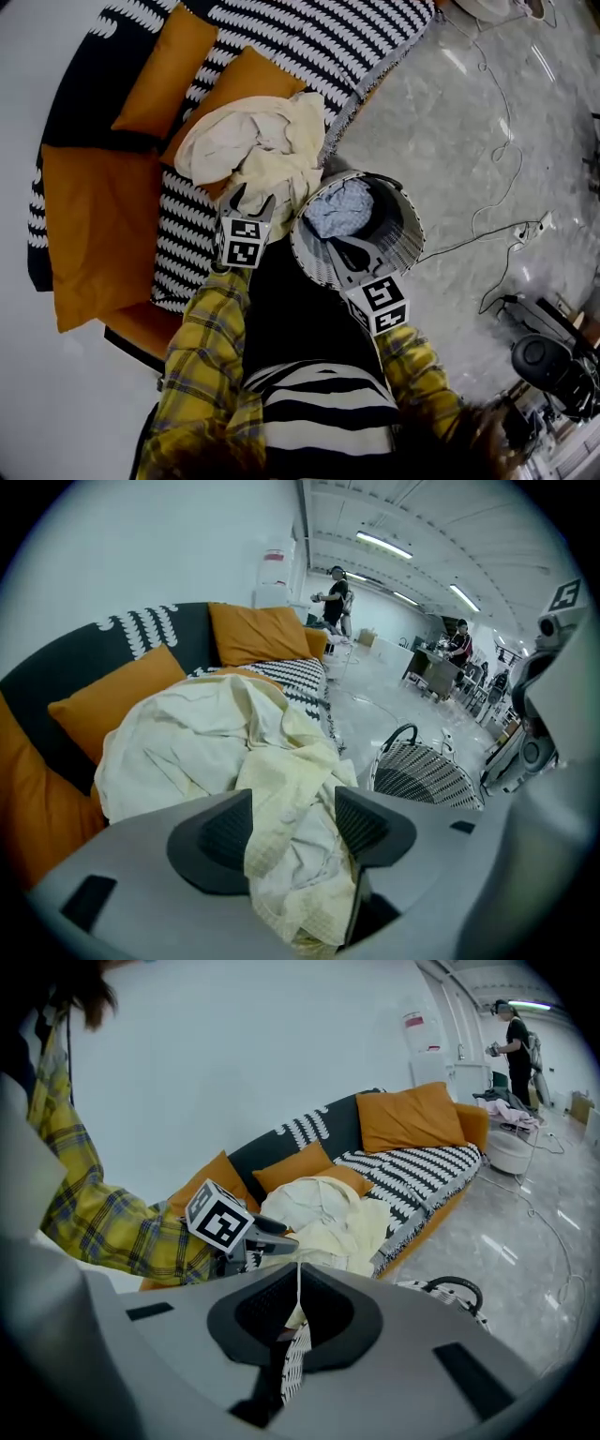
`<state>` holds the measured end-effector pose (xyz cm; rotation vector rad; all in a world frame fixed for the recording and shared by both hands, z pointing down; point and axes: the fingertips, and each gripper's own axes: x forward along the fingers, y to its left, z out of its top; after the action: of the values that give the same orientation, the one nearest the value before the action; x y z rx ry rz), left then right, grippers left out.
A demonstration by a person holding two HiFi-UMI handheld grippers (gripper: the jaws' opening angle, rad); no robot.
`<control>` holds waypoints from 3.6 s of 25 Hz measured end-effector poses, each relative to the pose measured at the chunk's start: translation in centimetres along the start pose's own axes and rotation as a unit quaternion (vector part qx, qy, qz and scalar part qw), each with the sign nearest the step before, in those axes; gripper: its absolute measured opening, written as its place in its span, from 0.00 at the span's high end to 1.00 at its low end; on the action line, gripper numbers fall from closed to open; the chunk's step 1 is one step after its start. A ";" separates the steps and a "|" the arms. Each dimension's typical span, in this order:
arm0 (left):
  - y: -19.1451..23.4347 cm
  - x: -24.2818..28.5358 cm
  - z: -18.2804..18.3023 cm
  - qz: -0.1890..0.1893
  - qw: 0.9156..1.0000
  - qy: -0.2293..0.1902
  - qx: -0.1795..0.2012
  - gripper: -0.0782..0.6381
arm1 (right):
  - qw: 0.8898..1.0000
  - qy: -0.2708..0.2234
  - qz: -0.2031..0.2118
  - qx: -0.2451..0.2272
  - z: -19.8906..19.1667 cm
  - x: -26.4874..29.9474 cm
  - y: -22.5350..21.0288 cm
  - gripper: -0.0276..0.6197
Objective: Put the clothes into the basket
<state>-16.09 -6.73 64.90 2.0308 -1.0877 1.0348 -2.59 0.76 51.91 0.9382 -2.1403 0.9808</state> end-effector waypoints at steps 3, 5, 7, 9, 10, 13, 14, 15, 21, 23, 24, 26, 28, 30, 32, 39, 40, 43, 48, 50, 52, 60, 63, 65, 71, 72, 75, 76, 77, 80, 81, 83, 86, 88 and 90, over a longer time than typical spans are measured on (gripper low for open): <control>0.6 1.8 -0.6 -0.005 1.000 0.015 0.006 0.47 | 1.000 0.012 0.003 0.003 -0.6 1.2 -0.4 0.91; 0.6 3.1 -1.0 -0.012 0.999 0.029 0.006 0.44 | 1.000 0.020 0.006 0.007 -0.9 1.9 -0.6 0.91; 0.5 4.2 -1.7 -0.020 0.999 0.044 0.002 0.40 | 0.999 0.028 0.010 0.014 -1.2 2.5 -0.7 0.91; 0.5 5.4 -2.3 -0.023 0.998 0.057 -0.001 0.39 | 0.999 0.033 0.013 0.021 -1.4 3.1 -0.9 0.91; 0.6 6.1 -2.6 -0.024 0.998 0.063 -0.003 0.39 | 0.999 0.035 0.014 0.025 -1.5 3.5 -1.0 0.91; 0.6 8.2 -3.3 -0.027 0.997 0.077 -0.005 0.38 | 0.999 0.042 0.014 0.029 -1.9 4.6 -1.4 0.91; 0.6 8.8 -3.5 -0.027 0.996 0.082 -0.003 0.38 | 0.998 0.044 0.014 0.030 -2.0 4.9 -1.5 0.91; 0.5 9.3 -3.6 -0.026 0.996 0.087 -0.001 0.38 | 0.998 0.047 0.013 0.031 -2.1 5.1 -1.6 0.91; 0.7 11.0 -4.5 0.028 0.994 0.106 0.007 0.38 | 0.997 0.063 0.013 0.039 -2.8 5.4 -2.0 0.91; 0.9 11.3 -4.7 0.055 0.992 0.107 0.025 0.39 | 0.997 0.066 0.012 0.041 -3.1 5.4 -2.1 0.91; 0.9 11.5 -4.8 0.065 0.992 0.106 0.031 0.40 | 0.997 0.068 0.011 0.041 -3.3 5.4 -2.2 0.91; 1.0 11.5 -4.9 0.076 0.991 0.107 0.032 0.45 | 0.997 0.071 0.009 0.042 -3.6 5.3 -2.2 0.91; 1.4 11.2 -4.5 0.076 0.991 0.106 0.022 0.64 | 0.997 0.071 0.007 0.042 -3.8 5.2 -2.2 0.91; 1.4 10.7 -4.0 0.062 0.993 0.097 0.007 0.79 | 0.997 0.070 0.005 0.043 -3.8 5.0 -2.2 0.91; 1.4 10.0 -3.6 0.047 0.995 0.083 -0.001 0.82 | 0.997 0.066 0.003 0.044 -3.6 4.6 -2.0 0.91; 0.0 5.6 -1.2 0.027 1.000 0.004 -0.005 0.83 | 0.998 0.043 0.003 0.038 -2.9 3.2 -1.4 0.91; -0.3 4.7 -0.6 0.024 1.000 -0.009 -0.009 0.83 | 0.999 0.040 0.003 0.036 -2.9 2.9 -1.2 0.91; -1.1 2.0 1.5 0.020 0.999 -0.048 -0.017 0.83 | 0.999 0.024 0.002 0.031 -2.4 2.0 -1.0 0.91; -3.3 -3.1 3.8 0.008 0.996 -0.091 -0.021 0.83 | 1.000 -0.001 -0.002 0.026 -1.9 -0.5 -0.6 0.91; -4.3 -5.4 4.5 0.009 0.994 -0.106 -0.017 0.83 | 1.000 -0.010 -0.003 0.027 -2.0 -1.7 -0.6 0.91; -4.9 -7.5 5.5 0.014 0.992 -0.125 -0.015 0.83 | 0.999 -0.021 -0.006 0.025 -2.1 -2.7 -0.8 0.91; -7.8 -15.9 11.5 0.017 0.978 -0.206 0.008 0.83 | 0.998 -0.064 -0.020 0.021 -2.4 -7.1 -1.5 0.91; -9.8 -18.8 14.0 0.003 0.971 -0.237 0.023 0.83 | 0.996 -0.082 -0.023 0.025 -2.3 -8.5 -1.6 0.91; -11.4 -20.5 15.5 -0.009 0.966 -0.258 0.035 0.83 | 0.995 -0.096 -0.027 0.028 -2.2 -9.5 -1.8 0.91; -16.5 -24.8 18.6 -0.056 0.950 -0.303 0.050 0.83 | 0.989 -0.134 -0.052 0.038 -2.1 -12.8 -3.0 0.91; -17.3 -25.5 19.2 -0.065 0.947 -0.310 0.049 0.83 | 0.988 -0.140 -0.058 0.040 -2.1 -13.4 -3.3 0.91; -19.6 -27.4 21.0 -0.090 0.938 -0.331 0.057 0.83 | 0.984 -0.156 -0.072 0.047 -2.4 -15.2 -4.1 0.91; -20.5 -28.0 21.5 -0.097 0.934 -0.337 0.062 0.83 | 0.983 -0.161 -0.077 0.050 -2.5 -15.8 -4.3 0.91; -21.3 -28.4 22.0 -0.103 0.931 -0.343 0.066 0.83 | 0.982 -0.165 -0.081 0.052 -2.7 -16.4 -4.6 0.91; -23.5 -29.1 22.9 -0.124 0.925 -0.350 0.077 0.83 | 0.978 -0.176 -0.094 0.058 -3.2 -18.0 -5.1 0.91; -24.2 -29.2 23.0 -0.131 0.924 -0.350 0.080 0.83 | 0.977 -0.179 -0.098 0.060 -3.4 -18.5 -5.2 0.91; -25.8 -29.4 23.1 -0.149 0.921 -0.349 0.083 0.83 | 0.975 -0.185 -0.106 0.065 -3.9 -19.3 -5.5 0.91; -28.8 -29.9 23.3 -0.181 0.914 -0.350 0.096 0.83 | 0.972 -0.191 -0.118 0.071 -4.8 -20.6 -6.1 0.91; -30.9 -30.1 23.5 -0.203 0.908 -0.350 0.105 0.83 | 0.970 -0.195 -0.128 0.076 -5.4 -21.5 -6.6 0.91; -32.7 -30.1 23.6 -0.227 0.903 -0.347 0.109 0.83 | 0.967 -0.198 -0.138 0.081 -6.0 -22.4 -7.2 0.91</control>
<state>9.63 2.20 22.57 2.7610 -0.7518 0.1804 17.17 9.97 41.35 1.5791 -2.1820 0.8929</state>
